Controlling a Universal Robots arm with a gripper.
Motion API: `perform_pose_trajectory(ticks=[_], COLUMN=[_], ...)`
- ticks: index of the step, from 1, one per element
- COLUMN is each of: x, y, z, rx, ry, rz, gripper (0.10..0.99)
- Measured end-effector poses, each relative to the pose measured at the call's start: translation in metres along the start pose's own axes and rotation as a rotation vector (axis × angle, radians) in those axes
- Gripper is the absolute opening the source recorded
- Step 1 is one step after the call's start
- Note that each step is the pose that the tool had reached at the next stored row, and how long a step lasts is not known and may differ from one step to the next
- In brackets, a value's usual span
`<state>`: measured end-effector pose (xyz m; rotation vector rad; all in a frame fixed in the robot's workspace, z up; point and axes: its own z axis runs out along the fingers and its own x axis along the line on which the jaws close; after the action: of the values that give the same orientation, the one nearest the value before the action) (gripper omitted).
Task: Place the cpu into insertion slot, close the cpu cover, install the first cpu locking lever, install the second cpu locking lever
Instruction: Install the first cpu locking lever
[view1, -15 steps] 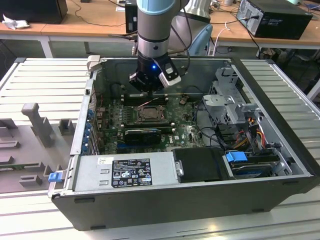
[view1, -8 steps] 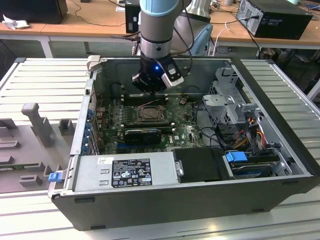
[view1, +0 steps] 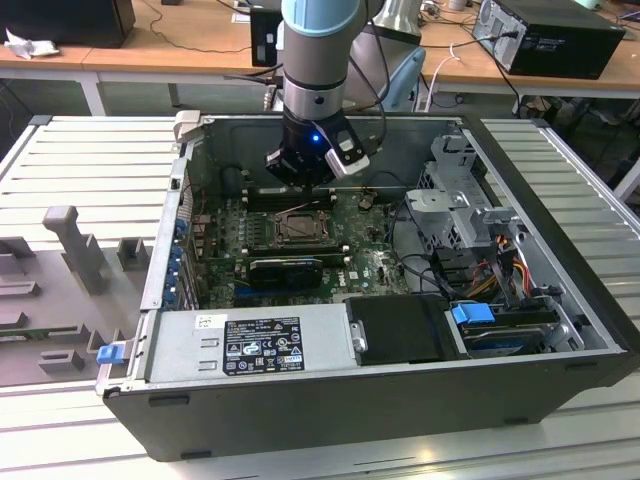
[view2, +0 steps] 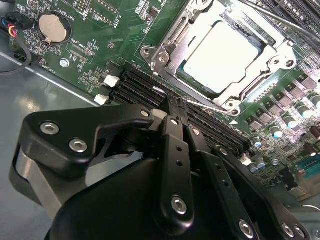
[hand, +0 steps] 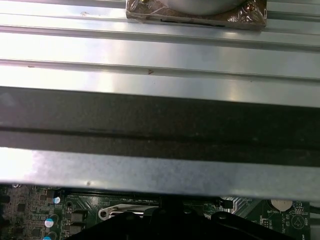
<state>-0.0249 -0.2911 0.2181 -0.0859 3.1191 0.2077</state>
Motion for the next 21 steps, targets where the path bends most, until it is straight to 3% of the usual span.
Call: perform_pose_trajectory(ticks=[11,21], x=[-0.0029,-0.0040], y=[-0.0004,-0.0015], z=[0.0019,0.0100], rx=[0.001,0.007], ry=[0.0001,0.0006], rz=[0.000,-0.001], gripper=[0.106,0.106])
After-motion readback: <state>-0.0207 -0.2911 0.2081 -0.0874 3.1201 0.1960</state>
